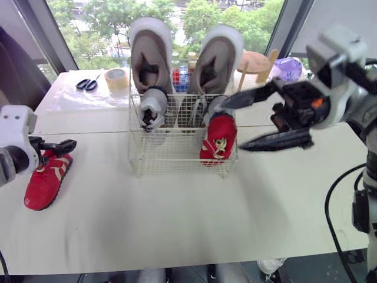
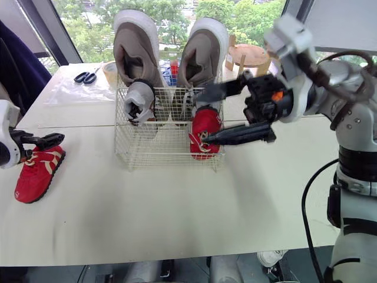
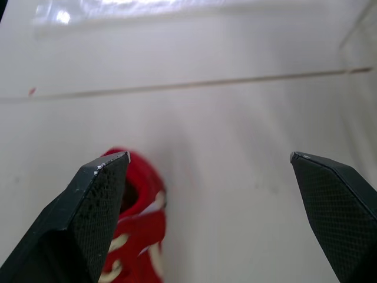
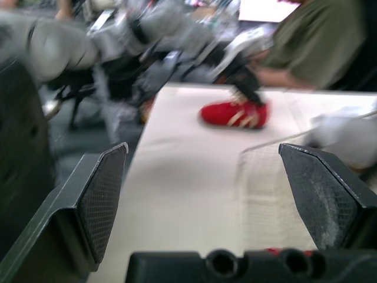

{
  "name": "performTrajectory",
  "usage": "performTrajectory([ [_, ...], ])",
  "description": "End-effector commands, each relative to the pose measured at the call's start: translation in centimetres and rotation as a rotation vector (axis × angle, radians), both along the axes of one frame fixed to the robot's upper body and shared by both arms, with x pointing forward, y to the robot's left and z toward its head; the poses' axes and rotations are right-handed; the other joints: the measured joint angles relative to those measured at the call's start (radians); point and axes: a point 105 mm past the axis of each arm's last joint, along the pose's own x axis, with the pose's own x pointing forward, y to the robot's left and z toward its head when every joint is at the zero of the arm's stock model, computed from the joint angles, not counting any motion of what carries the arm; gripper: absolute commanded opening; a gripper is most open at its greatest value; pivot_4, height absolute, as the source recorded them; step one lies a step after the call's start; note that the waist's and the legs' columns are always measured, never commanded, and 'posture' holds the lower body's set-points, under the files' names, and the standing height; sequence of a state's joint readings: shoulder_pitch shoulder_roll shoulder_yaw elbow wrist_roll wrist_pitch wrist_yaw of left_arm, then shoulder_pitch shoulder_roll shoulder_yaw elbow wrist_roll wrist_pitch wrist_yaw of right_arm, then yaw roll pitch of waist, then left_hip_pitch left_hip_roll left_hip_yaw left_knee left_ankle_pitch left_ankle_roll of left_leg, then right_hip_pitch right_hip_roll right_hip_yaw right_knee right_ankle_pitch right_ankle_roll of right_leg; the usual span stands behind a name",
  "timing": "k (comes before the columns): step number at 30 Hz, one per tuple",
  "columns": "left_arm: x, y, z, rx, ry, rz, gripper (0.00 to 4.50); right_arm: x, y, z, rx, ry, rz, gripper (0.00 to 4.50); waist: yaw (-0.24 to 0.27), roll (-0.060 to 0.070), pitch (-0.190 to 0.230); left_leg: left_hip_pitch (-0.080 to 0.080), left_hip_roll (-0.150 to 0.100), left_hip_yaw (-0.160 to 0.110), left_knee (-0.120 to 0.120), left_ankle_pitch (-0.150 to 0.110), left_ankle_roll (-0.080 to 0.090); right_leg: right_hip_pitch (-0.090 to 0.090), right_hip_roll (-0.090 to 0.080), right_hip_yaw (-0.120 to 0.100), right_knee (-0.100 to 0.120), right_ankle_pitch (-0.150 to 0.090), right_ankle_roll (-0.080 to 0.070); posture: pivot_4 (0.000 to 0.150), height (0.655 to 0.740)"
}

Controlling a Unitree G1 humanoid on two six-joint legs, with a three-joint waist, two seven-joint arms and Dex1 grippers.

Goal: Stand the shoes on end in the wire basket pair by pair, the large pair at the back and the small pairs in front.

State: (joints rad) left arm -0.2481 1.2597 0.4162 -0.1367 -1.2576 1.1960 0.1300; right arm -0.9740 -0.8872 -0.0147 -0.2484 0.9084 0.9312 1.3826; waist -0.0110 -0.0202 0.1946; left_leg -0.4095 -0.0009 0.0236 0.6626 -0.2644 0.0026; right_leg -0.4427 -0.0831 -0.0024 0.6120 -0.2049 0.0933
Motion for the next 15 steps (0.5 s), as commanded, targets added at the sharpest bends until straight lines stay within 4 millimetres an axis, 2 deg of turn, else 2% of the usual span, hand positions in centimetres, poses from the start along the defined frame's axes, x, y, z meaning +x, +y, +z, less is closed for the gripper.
performTrajectory([
  [1, 0.3, 0.1, 0.4, -0.006, 0.065, 0.037, 4.50, -0.7, 0.1, 0.0, -0.018, -0.054, 0.021, 4.46, 0.001, 0.000, 0.000, 0.000, 0.000, 0.000, 0.000, 0.000, 0.000, 0.000, 0.000, 0.000, 0.000, 0.000, 0.000, 0.150, 0.7400],
  [4, 0.9, 1.2, -0.4, 0.019, 0.139, 0.108, 4.50, -0.4, 0.1, -0.6, -0.026, -0.058, 0.006, 4.46, 0.000, -0.001, 0.000, 0.000, -0.001, 0.000, 0.000, 0.000, 0.000, 0.000, 0.000, 0.000, 0.001, 0.002, 0.003, 0.150, 0.7400],
  [10, 1.7, 2.0, -2.1, -0.078, 0.243, 0.161, 4.50, 0.0, 0.4, -1.3, -0.006, -0.062, -0.047, 4.46, 0.000, -0.001, 0.000, 0.000, 0.000, 0.000, 0.000, 0.000, -0.001, -0.001, 0.000, 0.000, 0.002, 0.002, 0.003, 0.150, 0.7400],
  [15, 3.4, 2.3, -3.9, -0.116, 0.296, 0.126, 4.50, 0.0, 0.8, -1.3, 0.024, -0.060, -0.062, 4.46, 0.002, -0.001, 0.000, 0.000, -0.002, 0.000, 0.001, 0.001, -0.002, 0.000, 0.000, 0.000, 0.002, 0.002, 0.002, 0.150, 0.7400],
])
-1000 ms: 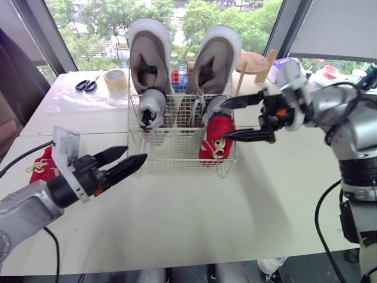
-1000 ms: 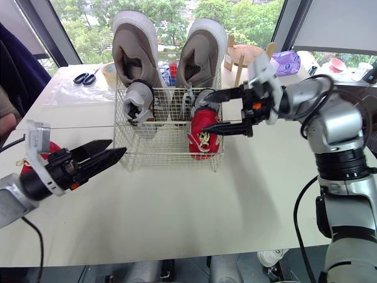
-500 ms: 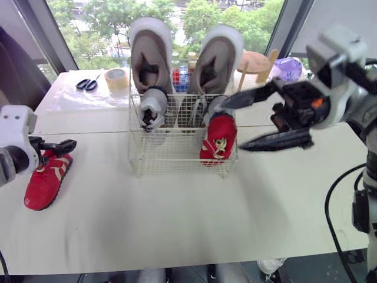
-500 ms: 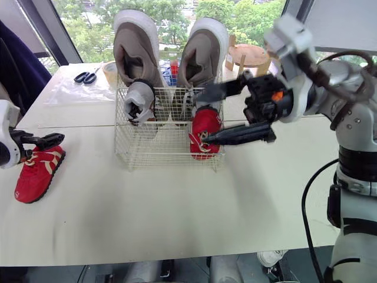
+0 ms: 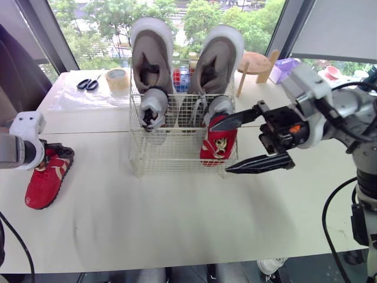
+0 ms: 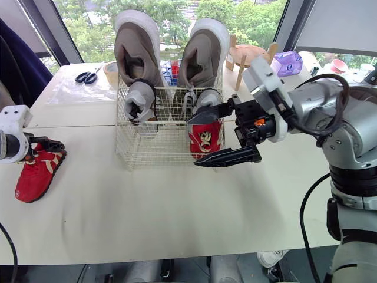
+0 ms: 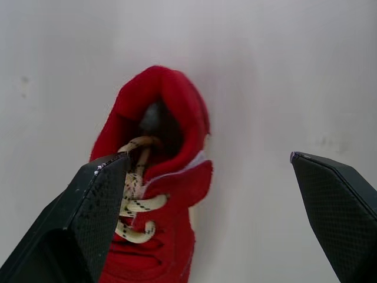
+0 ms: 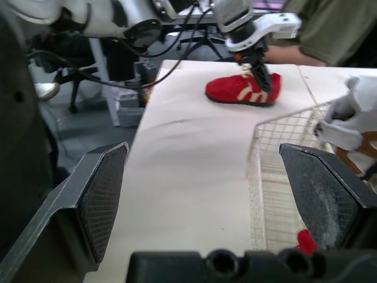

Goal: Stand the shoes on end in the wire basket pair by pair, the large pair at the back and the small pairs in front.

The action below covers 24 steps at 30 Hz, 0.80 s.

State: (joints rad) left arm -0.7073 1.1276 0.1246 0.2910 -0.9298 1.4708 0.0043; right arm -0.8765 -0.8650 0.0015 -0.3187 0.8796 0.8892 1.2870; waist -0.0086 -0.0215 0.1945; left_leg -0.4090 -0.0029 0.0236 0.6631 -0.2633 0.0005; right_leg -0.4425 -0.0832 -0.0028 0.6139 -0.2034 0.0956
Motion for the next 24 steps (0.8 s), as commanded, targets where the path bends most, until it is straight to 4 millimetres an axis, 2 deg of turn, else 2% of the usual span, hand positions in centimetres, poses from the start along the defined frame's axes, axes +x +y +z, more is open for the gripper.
performTrajectory([
  [1, 1.2, 0.5, -0.5, -0.005, -0.005, -0.020, 4.50, -0.6, 0.2, 0.9, 0.031, -0.053, 0.006, 4.46, -0.001, 0.000, 0.000, 0.000, 0.000, 0.000, 0.000, 0.000, 0.000, 0.000, 0.000, 0.000, 0.000, 0.000, 0.000, 0.150, 0.7400],
  [2, 1.7, 0.4, -0.8, -0.023, -0.001, -0.030, 4.50, -0.5, 0.3, 0.9, 0.035, -0.052, 0.004, 4.46, -0.001, 0.000, 0.000, 0.000, 0.000, 0.000, 0.000, 0.000, 0.000, 0.000, 0.000, 0.000, 0.000, 0.000, 0.000, 0.150, 0.7400],
  [4, 3.2, 0.7, -1.9, -0.038, -0.001, -0.044, 3.98, -0.4, 0.4, 0.9, 0.044, -0.055, -0.007, 4.50, 0.001, 0.000, 0.000, 0.000, -0.001, 0.001, 0.000, 0.000, 0.000, 0.000, 0.000, 0.000, 0.000, 0.000, 0.000, 0.150, 0.7400],
  [6, 4.4, 0.7, -2.1, -0.024, -0.004, -0.074, 3.38, -0.4, 0.5, 0.9, 0.052, -0.057, -0.015, 4.50, 0.001, -0.001, -0.001, 0.000, -0.002, 0.003, 0.000, 0.000, 0.000, 0.000, 0.001, -0.001, 0.000, 0.000, 0.000, 0.150, 0.7400],
  [7, 4.8, 0.9, -2.0, -0.001, -0.008, -0.077, 2.77, -0.5, 0.5, 0.9, 0.053, -0.057, -0.017, 4.50, 0.002, -0.001, -0.001, 0.000, -0.002, 0.003, 0.001, 0.000, 0.000, 0.001, 0.002, -0.001, 0.000, 0.000, 0.000, 0.150, 0.7400],
  [12, 5.7, 1.1, -1.0, 0.008, -0.007, -0.098, 0.26, -0.4, 0.5, 0.8, 0.063, -0.057, -0.043, 4.50, 0.002, -0.002, -0.001, -0.001, -0.001, 0.003, 0.001, 0.000, 0.001, 0.001, 0.001, -0.001, 0.000, 0.000, 0.001, 0.150, 0.7400],
  [13, 5.7, 1.1, -0.9, 0.003, -0.006, -0.100, 0.04, -0.4, 0.5, 0.8, 0.064, -0.056, -0.046, 4.50, 0.000, -0.002, 0.000, -0.001, -0.001, 0.002, 0.001, 0.000, 0.001, 0.001, 0.001, -0.001, 0.000, 0.001, 0.001, 0.150, 0.7400],
  [16, 5.7, 0.8, 1.4, -0.041, -0.070, -0.080, 0.04, -0.3, 0.3, 0.7, 0.067, -0.050, -0.054, 4.50, -0.002, -0.003, 0.000, -0.001, 0.000, 0.002, 0.001, 0.000, 0.001, 0.000, 0.001, -0.001, 0.000, 0.001, 0.002, 0.150, 0.7400],
  [18, 5.6, -0.7, 6.4, -0.116, -0.242, -0.077, 0.04, -0.2, 0.0, 0.7, 0.066, -0.038, -0.060, 4.50, -0.003, -0.005, 0.001, -0.002, 0.001, 0.001, 0.001, 0.000, 0.001, 0.000, 0.001, -0.001, 0.001, 0.001, 0.002, 0.150, 0.7400],
  [19, 5.2, -1.3, 8.0, -0.142, -0.301, -0.076, 0.04, -0.1, -0.1, 0.6, 0.065, -0.034, -0.063, 4.50, -0.004, -0.010, 0.003, -0.003, 0.002, 0.000, 0.002, 0.000, 0.001, -0.001, 0.001, -0.001, 0.001, 0.002, 0.004, 0.150, 0.7400],
  [21, 3.6, -3.5, 11.5, -0.196, -0.495, -0.101, 0.04, 0.3, -0.4, 0.6, 0.066, -0.024, -0.075, 4.50, -0.004, -0.012, 0.004, -0.005, 0.003, -0.004, 0.003, 0.000, 0.001, -0.002, 0.001, -0.001, 0.001, 0.003, 0.005, 0.150, 0.7400],
  [23, 1.6, -4.5, 13.2, -0.226, -0.706, -0.072, 0.04, 0.6, -0.7, 0.5, 0.071, -0.016, -0.089, 4.50, -0.001, -0.011, 0.004, -0.005, 0.000, -0.003, 0.003, -0.001, 0.001, -0.001, -0.003, -0.001, 0.000, 0.004, 0.007, 0.150, 0.7400],
  [24, 0.1, -5.8, 14.5, -0.244, -0.867, -0.103, 0.04, 0.7, -0.8, 0.5, 0.077, -0.009, -0.096, 4.50, -0.001, -0.011, 0.003, -0.004, -0.001, -0.003, 0.003, -0.001, 0.002, -0.001, -0.005, -0.001, 0.000, 0.004, 0.008, 0.150, 0.7400],
])
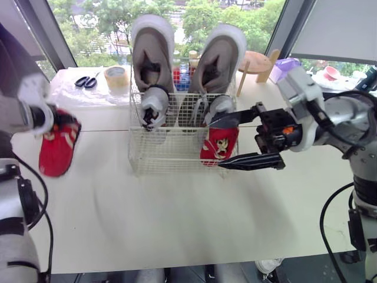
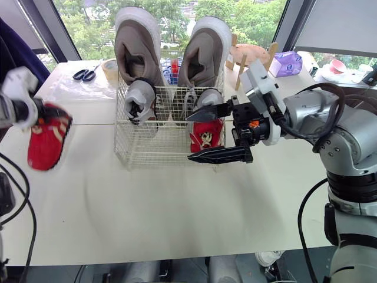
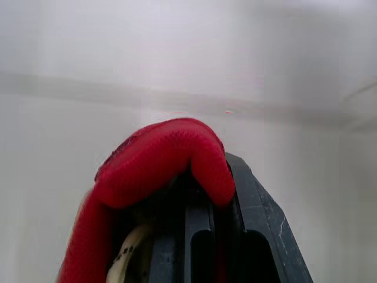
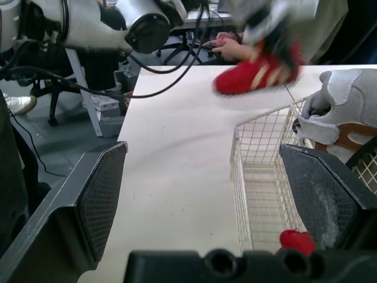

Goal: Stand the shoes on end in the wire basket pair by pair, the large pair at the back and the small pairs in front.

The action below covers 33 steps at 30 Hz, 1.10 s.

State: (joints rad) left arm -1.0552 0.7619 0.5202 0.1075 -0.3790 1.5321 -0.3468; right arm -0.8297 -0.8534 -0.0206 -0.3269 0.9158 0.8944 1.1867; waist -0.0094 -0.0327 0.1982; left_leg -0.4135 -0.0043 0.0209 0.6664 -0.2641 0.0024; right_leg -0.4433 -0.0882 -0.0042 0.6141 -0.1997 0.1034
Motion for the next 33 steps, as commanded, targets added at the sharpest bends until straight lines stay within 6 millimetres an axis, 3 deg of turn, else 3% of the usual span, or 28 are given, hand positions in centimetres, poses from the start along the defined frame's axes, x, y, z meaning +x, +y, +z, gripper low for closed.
performTrajectory([
  [1, -5.9, -1.5, 3.9, -0.064, -0.438, 0.029, 0.04, 0.3, -0.8, 0.9, 0.035, -0.027, -0.028, 4.50, -0.003, 0.001, -0.001, 0.000, -0.001, 0.001, 0.000, 0.000, 0.000, 0.001, 0.000, 0.000, -0.001, 0.001, 0.002, 0.150, 0.7400],
  [4, -9.7, -5.2, 4.5, -0.102, -0.706, -0.061, 0.04, 1.0, -0.8, 0.8, 0.056, 0.001, -0.043, 4.50, -0.003, 0.000, 0.000, 0.001, -0.001, 0.003, 0.000, -0.001, 0.000, 0.001, -0.002, 0.001, -0.001, 0.002, 0.002, 0.150, 0.7400],
  [8, -10.6, -8.1, 4.8, -0.226, -0.815, -0.108, 0.04, 1.7, -0.6, 0.5, 0.048, 0.015, -0.043, 4.50, 0.015, 0.000, 0.000, 0.003, -0.001, 0.001, 0.000, 0.001, -0.003, 0.003, 0.001, -0.001, -0.001, 0.002, 0.002, 0.150, 0.7400],
  [13, -10.7, -11.6, 3.4, -0.313, -0.808, -0.237, 0.04, 2.1, -0.5, 0.5, 0.042, 0.025, -0.034, 4.50, 0.020, 0.000, 0.000, 0.007, 0.000, 0.002, 0.001, 0.001, -0.003, 0.008, 0.003, 0.000, -0.002, 0.002, 0.001, 0.150, 0.7400],
  [28, -8.0, -15.1, -1.6, -0.316, -0.684, -0.350, 0.04, 2.0, -1.6, 1.5, 0.090, 0.061, -0.113, 4.50, 0.022, 0.002, -0.002, 0.009, 0.001, 0.001, 0.001, 0.001, -0.001, 0.011, 0.004, 0.001, -0.003, 0.000, -0.003, 0.150, 0.7400],
  [33, -7.5, -15.9, -0.5, -0.339, -0.736, -0.363, 0.04, 1.9, -1.7, 1.2, 0.092, 0.068, -0.136, 4.50, 0.022, 0.003, -0.003, 0.014, 0.001, 0.001, 0.001, 0.001, -0.001, 0.015, 0.005, 0.001, -0.003, -0.001, -0.004, 0.150, 0.7400],
])
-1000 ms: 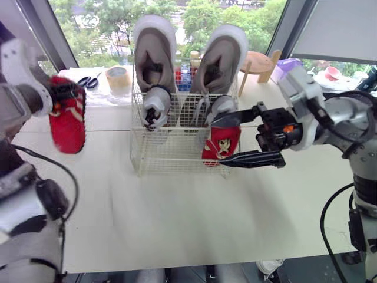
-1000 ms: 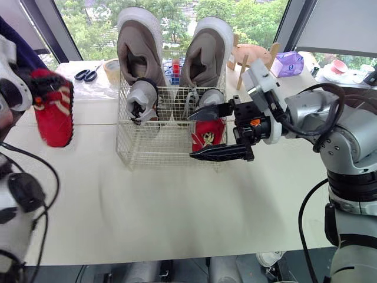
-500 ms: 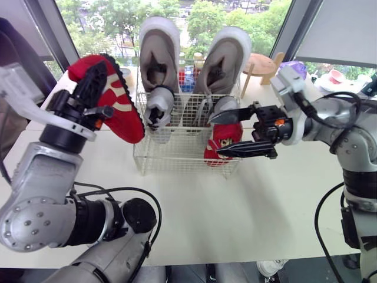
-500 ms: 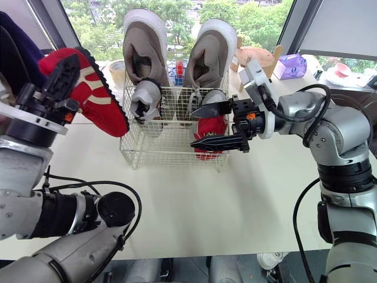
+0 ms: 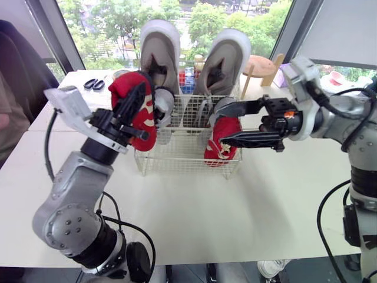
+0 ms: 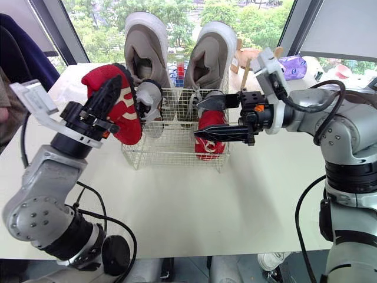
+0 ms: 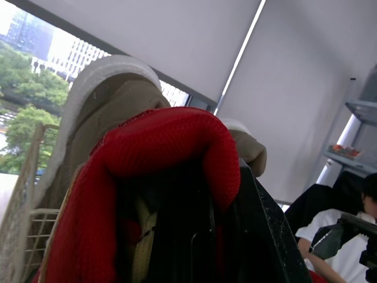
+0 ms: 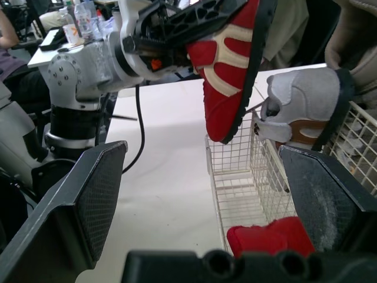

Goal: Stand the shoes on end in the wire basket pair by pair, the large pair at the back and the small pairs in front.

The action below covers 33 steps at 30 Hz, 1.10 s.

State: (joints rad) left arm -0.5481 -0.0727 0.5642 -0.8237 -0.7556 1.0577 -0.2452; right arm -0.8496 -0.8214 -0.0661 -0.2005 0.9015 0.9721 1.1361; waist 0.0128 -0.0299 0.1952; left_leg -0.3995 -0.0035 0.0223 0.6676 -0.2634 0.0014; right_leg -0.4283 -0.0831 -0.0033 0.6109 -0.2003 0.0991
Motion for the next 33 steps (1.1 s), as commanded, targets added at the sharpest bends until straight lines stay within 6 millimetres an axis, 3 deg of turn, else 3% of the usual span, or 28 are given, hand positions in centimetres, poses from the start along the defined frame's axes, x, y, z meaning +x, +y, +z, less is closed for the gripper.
performTrajectory([
  [1, 0.7, -0.2, 0.1, -0.014, 0.012, 0.004, 0.04, -0.7, -0.2, 0.8, 0.016, -0.039, -0.006, 4.50, 0.000, 0.000, 0.000, 0.000, 0.000, 0.000, 0.000, 0.000, 0.000, 0.000, 0.000, 0.000, 0.000, 0.000, 0.000, 0.150, 0.7400],
  [7, 1.1, -0.6, -0.6, 0.035, 0.039, -0.009, 0.04, -0.4, -0.5, 0.4, 0.025, -0.024, -0.034, 4.50, 0.000, 0.000, 0.000, 0.000, 0.000, 0.000, 0.000, 0.000, 0.000, 0.000, 0.000, 0.000, 0.000, 0.000, 0.000, 0.150, 0.7400],
  [18, 0.2, -1.5, 1.5, 0.002, -0.017, -0.043, 0.04, -0.3, -0.3, 0.3, 0.034, -0.023, -0.034, 4.50, 0.001, 0.000, 0.000, 0.000, 0.000, 0.000, 0.000, 0.000, 0.000, 0.000, 0.000, 0.000, 0.000, 0.000, 0.000, 0.150, 0.7400],
  [26, -0.6, -0.9, 2.7, -0.002, -0.026, -0.029, 0.04, -0.1, -0.3, 0.1, 0.043, -0.018, -0.044, 4.50, 0.000, 0.000, 0.000, 0.000, 0.001, -0.001, 0.000, 0.000, 0.000, 0.000, 0.000, 0.000, -0.001, 0.000, 0.000, 0.150, 0.7400],
  [33, 1.1, -1.3, -0.8, 0.046, 0.068, -0.015, 0.04, 0.1, -0.1, 0.0, 0.053, -0.015, -0.047, 4.50, 0.000, 0.000, 0.000, -0.001, 0.000, 0.000, 0.000, 0.000, 0.000, 0.000, 0.000, 0.000, -0.001, 0.000, 0.000, 0.150, 0.7400],
])
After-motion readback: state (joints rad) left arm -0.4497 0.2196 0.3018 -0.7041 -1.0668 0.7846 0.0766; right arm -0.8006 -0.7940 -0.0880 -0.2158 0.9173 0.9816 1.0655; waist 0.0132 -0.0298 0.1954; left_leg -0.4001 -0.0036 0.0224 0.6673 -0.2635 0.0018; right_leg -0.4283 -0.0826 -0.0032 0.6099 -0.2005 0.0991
